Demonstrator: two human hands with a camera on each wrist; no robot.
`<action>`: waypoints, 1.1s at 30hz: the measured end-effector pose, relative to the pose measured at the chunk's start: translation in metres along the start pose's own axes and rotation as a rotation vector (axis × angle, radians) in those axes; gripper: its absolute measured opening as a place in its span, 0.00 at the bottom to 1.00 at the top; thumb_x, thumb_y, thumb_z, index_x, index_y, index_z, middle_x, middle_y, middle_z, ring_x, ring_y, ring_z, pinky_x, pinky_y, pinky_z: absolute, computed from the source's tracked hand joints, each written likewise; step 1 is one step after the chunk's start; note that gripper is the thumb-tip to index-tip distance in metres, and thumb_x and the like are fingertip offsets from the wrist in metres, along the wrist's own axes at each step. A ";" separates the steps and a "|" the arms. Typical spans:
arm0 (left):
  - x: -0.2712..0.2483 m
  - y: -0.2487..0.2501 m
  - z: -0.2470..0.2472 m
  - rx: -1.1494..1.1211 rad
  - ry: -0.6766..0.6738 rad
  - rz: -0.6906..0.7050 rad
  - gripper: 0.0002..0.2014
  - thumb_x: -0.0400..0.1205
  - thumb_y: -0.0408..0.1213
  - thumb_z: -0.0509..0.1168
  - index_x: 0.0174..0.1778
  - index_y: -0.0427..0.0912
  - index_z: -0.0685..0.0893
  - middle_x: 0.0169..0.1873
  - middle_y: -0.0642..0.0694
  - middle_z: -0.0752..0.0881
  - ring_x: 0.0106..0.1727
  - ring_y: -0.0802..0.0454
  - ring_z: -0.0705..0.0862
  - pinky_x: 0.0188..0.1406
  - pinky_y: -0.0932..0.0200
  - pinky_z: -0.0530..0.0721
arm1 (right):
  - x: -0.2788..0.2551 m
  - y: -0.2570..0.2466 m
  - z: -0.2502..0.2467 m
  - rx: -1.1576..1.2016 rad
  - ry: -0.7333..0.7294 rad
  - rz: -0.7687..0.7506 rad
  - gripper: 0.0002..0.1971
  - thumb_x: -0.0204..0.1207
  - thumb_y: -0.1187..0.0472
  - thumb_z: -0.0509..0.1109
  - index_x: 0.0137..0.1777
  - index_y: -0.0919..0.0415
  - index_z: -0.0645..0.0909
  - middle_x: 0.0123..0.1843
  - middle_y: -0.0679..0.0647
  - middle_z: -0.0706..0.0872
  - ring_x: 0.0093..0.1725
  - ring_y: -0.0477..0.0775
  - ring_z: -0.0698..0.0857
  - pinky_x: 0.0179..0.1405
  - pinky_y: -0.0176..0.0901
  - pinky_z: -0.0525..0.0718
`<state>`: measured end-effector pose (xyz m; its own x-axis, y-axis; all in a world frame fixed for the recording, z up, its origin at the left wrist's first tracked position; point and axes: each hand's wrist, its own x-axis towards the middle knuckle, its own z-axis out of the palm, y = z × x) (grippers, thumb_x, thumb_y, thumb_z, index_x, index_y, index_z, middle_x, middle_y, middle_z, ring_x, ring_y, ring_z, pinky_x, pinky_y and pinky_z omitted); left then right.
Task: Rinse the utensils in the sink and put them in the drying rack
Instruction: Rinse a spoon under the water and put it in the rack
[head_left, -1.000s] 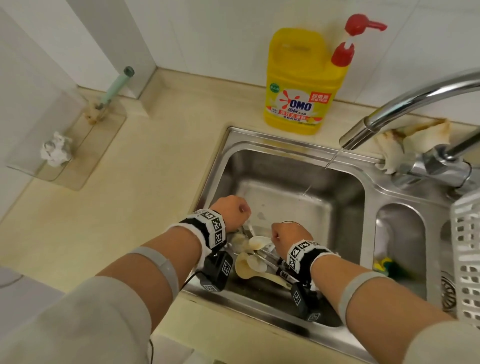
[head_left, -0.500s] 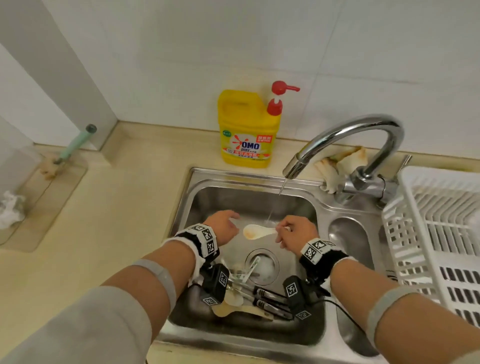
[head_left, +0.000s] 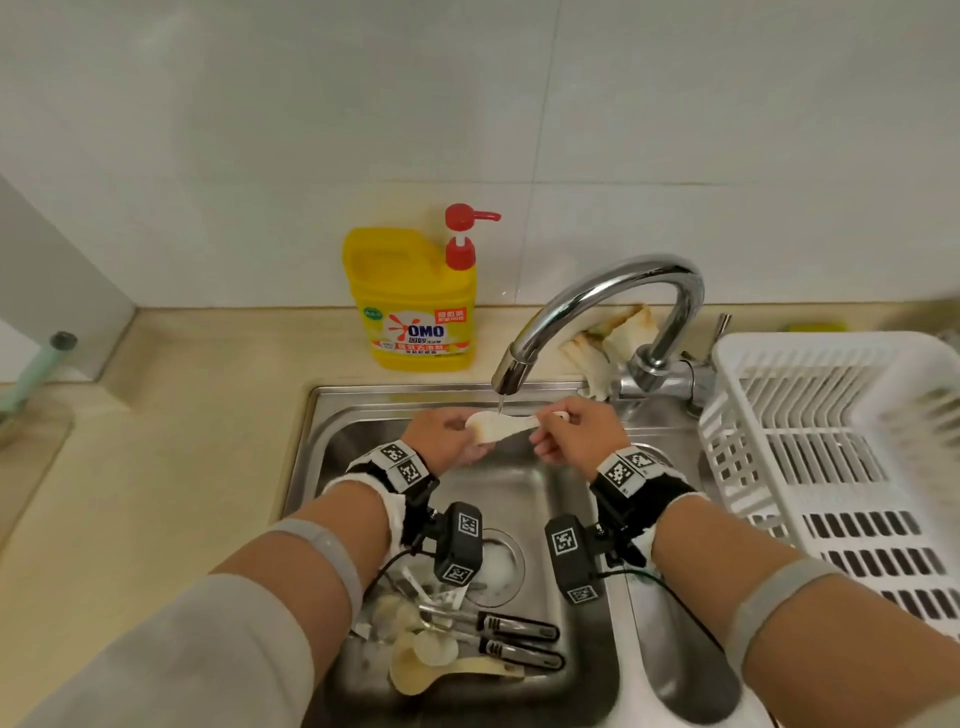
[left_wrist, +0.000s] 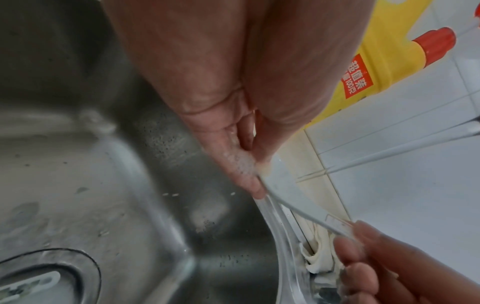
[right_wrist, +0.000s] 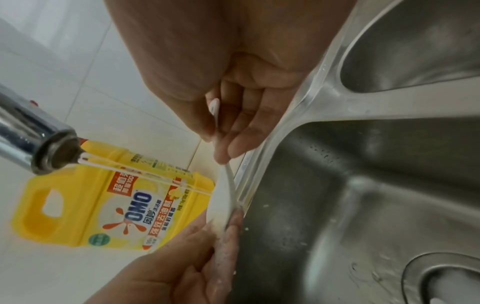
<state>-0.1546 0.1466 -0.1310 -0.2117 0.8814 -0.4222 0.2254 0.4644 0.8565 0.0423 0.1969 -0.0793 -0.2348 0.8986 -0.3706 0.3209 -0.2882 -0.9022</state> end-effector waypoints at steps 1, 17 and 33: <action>0.002 0.000 0.002 -0.022 0.004 -0.009 0.20 0.71 0.33 0.78 0.60 0.41 0.91 0.51 0.41 0.93 0.57 0.42 0.91 0.60 0.41 0.89 | 0.002 0.000 0.001 0.033 0.001 0.010 0.04 0.83 0.67 0.70 0.50 0.68 0.85 0.36 0.64 0.91 0.27 0.52 0.87 0.30 0.42 0.90; 0.013 0.000 0.012 -0.124 -0.039 -0.038 0.19 0.74 0.24 0.74 0.60 0.38 0.90 0.51 0.41 0.93 0.50 0.49 0.92 0.54 0.49 0.91 | 0.011 0.015 0.001 0.070 0.052 -0.017 0.06 0.83 0.64 0.70 0.52 0.66 0.88 0.36 0.59 0.91 0.28 0.49 0.86 0.30 0.38 0.87; 0.010 0.005 0.005 -0.023 -0.039 -0.007 0.14 0.77 0.25 0.74 0.57 0.40 0.89 0.48 0.42 0.92 0.46 0.52 0.92 0.46 0.61 0.91 | 0.016 0.024 0.008 0.201 0.011 0.073 0.07 0.83 0.63 0.71 0.50 0.68 0.87 0.34 0.59 0.90 0.28 0.53 0.86 0.30 0.43 0.87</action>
<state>-0.1510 0.1577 -0.1326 -0.1761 0.8811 -0.4390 0.2019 0.4688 0.8599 0.0386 0.2019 -0.1090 -0.2069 0.8764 -0.4348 0.1468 -0.4115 -0.8995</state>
